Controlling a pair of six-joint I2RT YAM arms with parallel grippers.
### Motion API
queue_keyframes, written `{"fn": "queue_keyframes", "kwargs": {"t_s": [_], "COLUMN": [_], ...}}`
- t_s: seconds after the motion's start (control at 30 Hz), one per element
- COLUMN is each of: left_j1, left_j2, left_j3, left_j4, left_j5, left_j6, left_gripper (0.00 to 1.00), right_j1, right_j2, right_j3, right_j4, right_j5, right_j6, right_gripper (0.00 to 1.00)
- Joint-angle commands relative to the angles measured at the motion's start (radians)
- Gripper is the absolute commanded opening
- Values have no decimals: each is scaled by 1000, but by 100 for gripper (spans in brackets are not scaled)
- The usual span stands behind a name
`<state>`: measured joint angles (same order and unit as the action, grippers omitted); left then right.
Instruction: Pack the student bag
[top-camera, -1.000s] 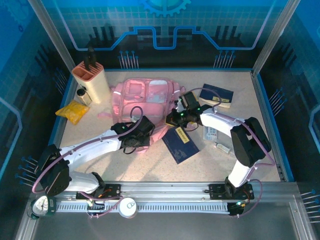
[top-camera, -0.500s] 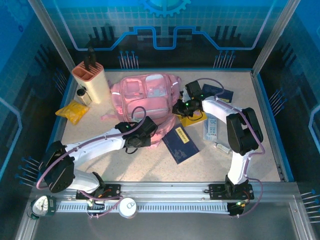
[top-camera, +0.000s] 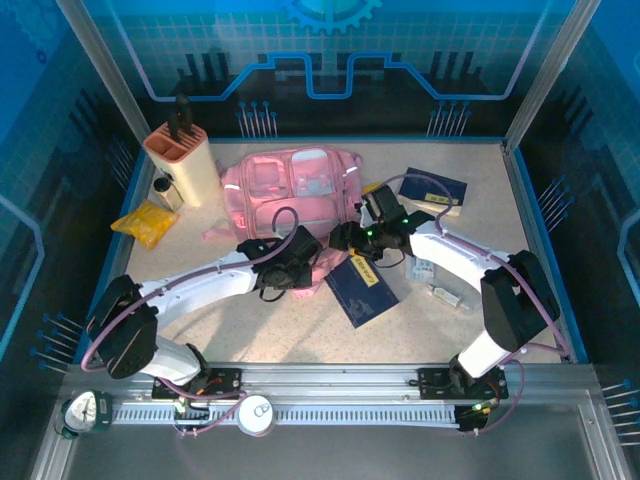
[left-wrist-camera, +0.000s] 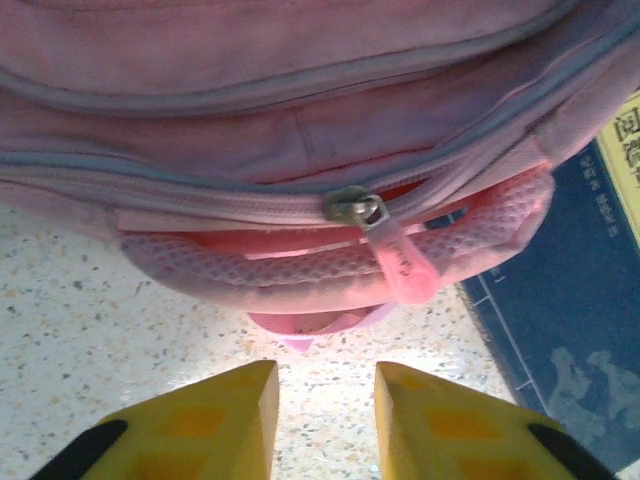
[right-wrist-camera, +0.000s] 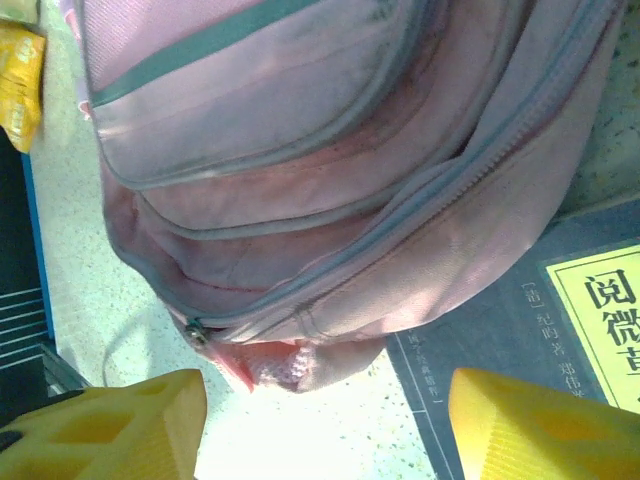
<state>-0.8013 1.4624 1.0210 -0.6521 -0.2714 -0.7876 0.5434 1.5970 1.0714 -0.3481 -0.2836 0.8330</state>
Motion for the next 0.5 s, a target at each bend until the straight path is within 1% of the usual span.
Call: {"fn": "queue_keyframes", "kwargs": {"t_s": [0.0, 0.07, 0.17, 0.23, 0.37, 0.47], "left_j1": [2, 2, 2, 1, 2, 1], "left_j2": [70, 110, 157, 196, 265, 281], "left_j3": [70, 98, 132, 167, 195, 193], "left_j4": [3, 5, 7, -8, -47, -59], "left_j5": [4, 6, -21, -21, -78, -124], "left_j6": [-12, -20, -29, -26, -73, -102], "left_gripper": [38, 45, 49, 50, 51, 46], "right_j1": [5, 4, -1, -6, -8, -11], "right_j2": [11, 17, 13, 9, 10, 15], "right_j3": [-27, -26, -43, -52, -71, -81], "right_j4": [56, 49, 76, 84, 117, 136], "right_j5": [37, 56, 60, 67, 52, 47], "right_j6": [88, 92, 105, 109, 119, 123], "right_gripper": [67, 68, 69, 69, 70, 70]}}
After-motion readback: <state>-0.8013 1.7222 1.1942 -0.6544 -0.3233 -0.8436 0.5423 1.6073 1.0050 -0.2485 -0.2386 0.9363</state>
